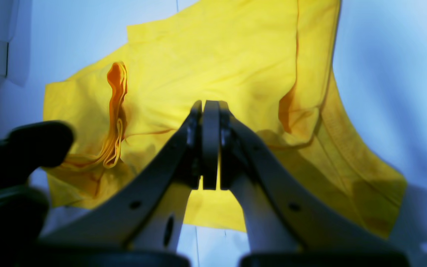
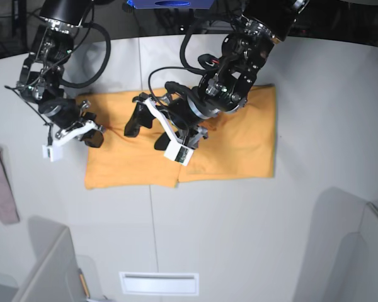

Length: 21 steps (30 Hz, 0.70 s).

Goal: Fold the T-shirt properly
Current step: 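Release the folded end and raise both grippers away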

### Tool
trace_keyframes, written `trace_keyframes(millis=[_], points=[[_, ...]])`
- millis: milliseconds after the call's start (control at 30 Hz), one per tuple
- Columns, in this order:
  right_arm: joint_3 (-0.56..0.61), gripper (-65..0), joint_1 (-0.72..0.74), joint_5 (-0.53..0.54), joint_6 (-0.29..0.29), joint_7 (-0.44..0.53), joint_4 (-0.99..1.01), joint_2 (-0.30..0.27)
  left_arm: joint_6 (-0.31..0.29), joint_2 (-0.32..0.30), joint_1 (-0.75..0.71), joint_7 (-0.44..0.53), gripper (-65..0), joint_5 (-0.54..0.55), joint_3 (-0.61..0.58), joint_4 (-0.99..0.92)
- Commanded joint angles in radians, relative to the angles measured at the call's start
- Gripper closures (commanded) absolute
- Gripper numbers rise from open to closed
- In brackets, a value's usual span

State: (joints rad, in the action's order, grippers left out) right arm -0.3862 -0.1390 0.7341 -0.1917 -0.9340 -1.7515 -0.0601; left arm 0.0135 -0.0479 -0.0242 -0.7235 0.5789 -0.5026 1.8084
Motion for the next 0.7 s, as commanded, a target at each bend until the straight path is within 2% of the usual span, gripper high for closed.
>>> trace_keyframes(millis=[0,100,133,267,367,500,667], points=[[-0.003,0.0,0.014,0.02,-0.005,0.019,-0.014,-0.007,-0.01,0.001,0.008,0.022,-32.9,0.002,0.011,0.054],[-0.003,0.0,0.014,0.02,-0.005,0.019,-0.014,-0.007,-0.01,-0.033,-0.01,0.022,-3.1,0.002,0.097,0.109],[-0.003,0.0,0.014,0.02,-0.005,0.019,-0.014,-0.007,-0.01,-0.036,-0.018,0.022,0.0,0.002,0.143,0.115],[-0.003,0.0,0.009,0.02,-0.005,0.017,-0.014,-0.007,-0.01,-0.063,-0.035,0.022,0.0,-0.003,0.328,0.112],[-0.003,0.0,0.009,0.02,-0.005,0.017,-0.014,-0.007,-0.01,-0.093,-0.046,0.022,0.0,-0.003,0.414,0.11],[-0.003,0.0,0.008,0.02,-0.005,0.017,-0.014,-0.005,-0.01,-0.132,-0.047,0.011,0.0,-0.003,0.417,0.04],[-0.003,0.0,0.008,0.02,-0.005,0.017,-0.014,-0.005,-0.01,-0.137,-0.049,-0.063,0.0,-0.004,0.405,-0.049]])
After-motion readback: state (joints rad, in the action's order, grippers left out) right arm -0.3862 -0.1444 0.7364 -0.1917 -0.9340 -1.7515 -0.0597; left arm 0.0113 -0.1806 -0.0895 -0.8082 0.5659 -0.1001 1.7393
